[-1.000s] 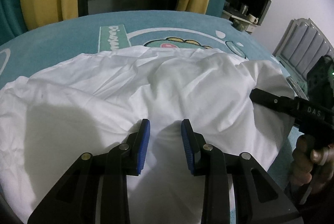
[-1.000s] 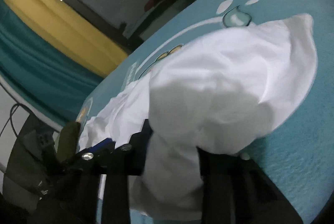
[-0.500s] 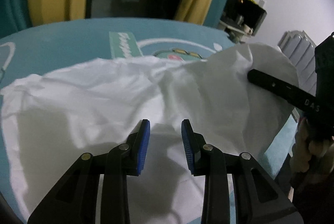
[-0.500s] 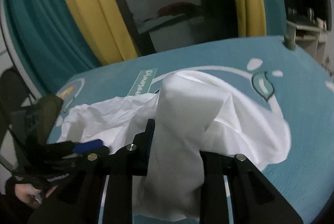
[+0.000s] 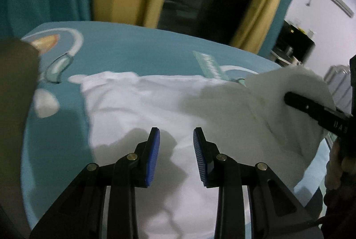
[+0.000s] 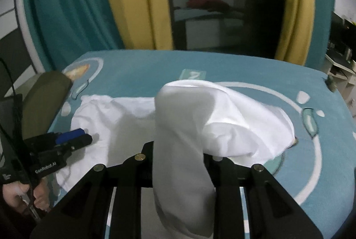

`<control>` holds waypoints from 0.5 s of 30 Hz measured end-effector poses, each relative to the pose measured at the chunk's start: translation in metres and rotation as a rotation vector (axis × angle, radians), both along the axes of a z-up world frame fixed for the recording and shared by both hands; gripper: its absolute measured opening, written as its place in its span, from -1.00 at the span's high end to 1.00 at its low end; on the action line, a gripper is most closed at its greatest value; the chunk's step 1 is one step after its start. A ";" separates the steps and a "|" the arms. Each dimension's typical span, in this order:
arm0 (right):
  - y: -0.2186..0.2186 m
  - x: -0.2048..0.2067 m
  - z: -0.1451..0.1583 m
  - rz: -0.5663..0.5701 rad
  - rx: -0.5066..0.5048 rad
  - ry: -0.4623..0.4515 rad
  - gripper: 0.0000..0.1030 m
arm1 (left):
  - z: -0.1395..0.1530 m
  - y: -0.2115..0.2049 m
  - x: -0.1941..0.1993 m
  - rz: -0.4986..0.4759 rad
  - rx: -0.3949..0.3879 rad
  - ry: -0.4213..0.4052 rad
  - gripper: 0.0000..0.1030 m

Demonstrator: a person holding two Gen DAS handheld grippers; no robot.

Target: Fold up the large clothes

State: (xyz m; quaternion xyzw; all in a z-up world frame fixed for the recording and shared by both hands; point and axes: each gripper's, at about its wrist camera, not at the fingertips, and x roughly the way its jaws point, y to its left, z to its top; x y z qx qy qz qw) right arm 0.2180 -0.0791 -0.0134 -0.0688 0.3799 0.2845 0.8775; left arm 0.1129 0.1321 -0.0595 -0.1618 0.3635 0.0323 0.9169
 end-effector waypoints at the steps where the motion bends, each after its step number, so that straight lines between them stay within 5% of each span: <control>1: 0.008 -0.001 -0.003 0.013 -0.012 0.010 0.49 | -0.001 0.006 -0.002 0.011 -0.001 0.001 0.36; 6: 0.046 -0.007 -0.017 0.098 -0.071 0.058 0.29 | -0.004 0.033 -0.017 0.067 -0.011 0.006 0.36; 11: 0.072 -0.021 -0.024 0.233 -0.042 0.115 -0.37 | -0.003 0.052 -0.026 0.102 -0.010 0.007 0.36; 15: 0.092 -0.036 -0.023 0.324 -0.020 0.123 -0.55 | -0.001 0.065 -0.036 0.126 0.009 0.010 0.36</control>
